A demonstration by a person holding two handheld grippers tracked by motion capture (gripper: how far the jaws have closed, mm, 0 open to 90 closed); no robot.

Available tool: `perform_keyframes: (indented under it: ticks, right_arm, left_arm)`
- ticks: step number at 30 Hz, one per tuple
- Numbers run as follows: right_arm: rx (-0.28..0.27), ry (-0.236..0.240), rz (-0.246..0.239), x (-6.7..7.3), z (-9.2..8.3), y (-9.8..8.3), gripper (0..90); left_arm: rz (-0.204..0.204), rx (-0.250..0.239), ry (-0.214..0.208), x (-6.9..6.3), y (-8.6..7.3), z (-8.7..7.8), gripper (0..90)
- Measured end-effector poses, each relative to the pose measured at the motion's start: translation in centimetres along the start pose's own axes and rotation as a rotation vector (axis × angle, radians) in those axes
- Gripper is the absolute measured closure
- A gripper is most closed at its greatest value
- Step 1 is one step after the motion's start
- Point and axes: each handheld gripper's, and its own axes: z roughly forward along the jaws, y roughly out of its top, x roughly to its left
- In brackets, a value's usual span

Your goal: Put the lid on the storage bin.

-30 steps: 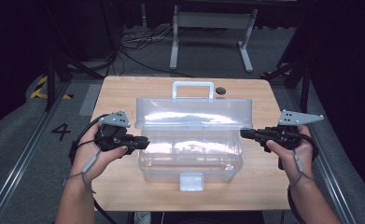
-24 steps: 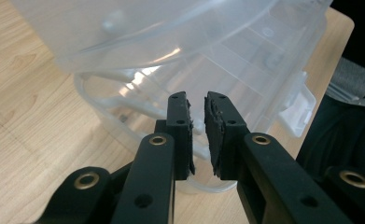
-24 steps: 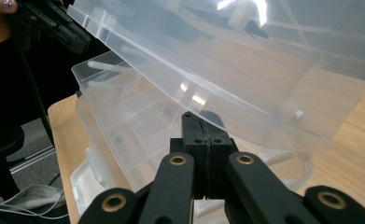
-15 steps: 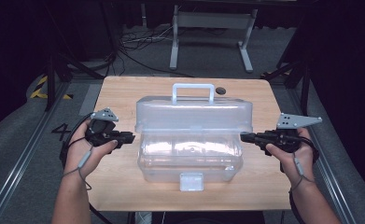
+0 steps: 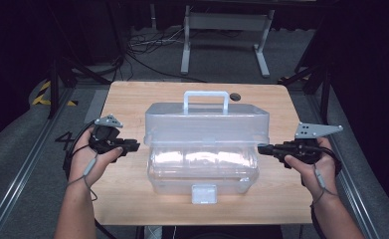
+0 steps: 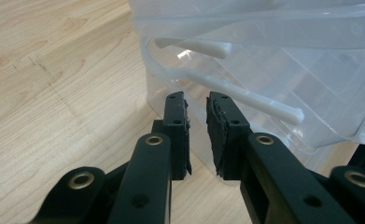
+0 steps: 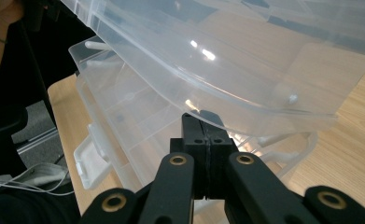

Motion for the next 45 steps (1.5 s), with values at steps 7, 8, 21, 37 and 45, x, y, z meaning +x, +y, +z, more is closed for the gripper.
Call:
perform_keyframes:
  ticks: [7, 8, 21, 37, 45]
  right_arm:
    - [0.052, -0.012, 0.000, 0.1, -0.2, 0.0, 90.0]
    - [0.057, -0.014, 0.000, 0.1, -0.3, -0.1, 90.0]
    - [0.166, -0.015, -0.025, 0.0, -0.4, -0.4, 90.0]
    - [0.302, 0.005, -0.074, 0.4, 0.0, -0.6, 90.0]
    - [0.374, 0.014, -0.097, 0.6, 0.4, -0.8, 90.0]
  left_arm:
    - [-0.016, 0.005, -0.002, 0.5, -0.4, 0.2, 76.9]
    - [-0.015, 0.005, -0.002, 0.6, -0.4, 0.2, 77.0]
    - [-0.016, 0.021, -0.007, 1.1, -0.7, 0.6, 76.4]
    - [-0.026, 0.036, -0.021, 1.2, -1.0, 0.9, 76.3]
    - [-0.018, 0.042, -0.024, 1.3, -1.0, 1.0, 76.3]
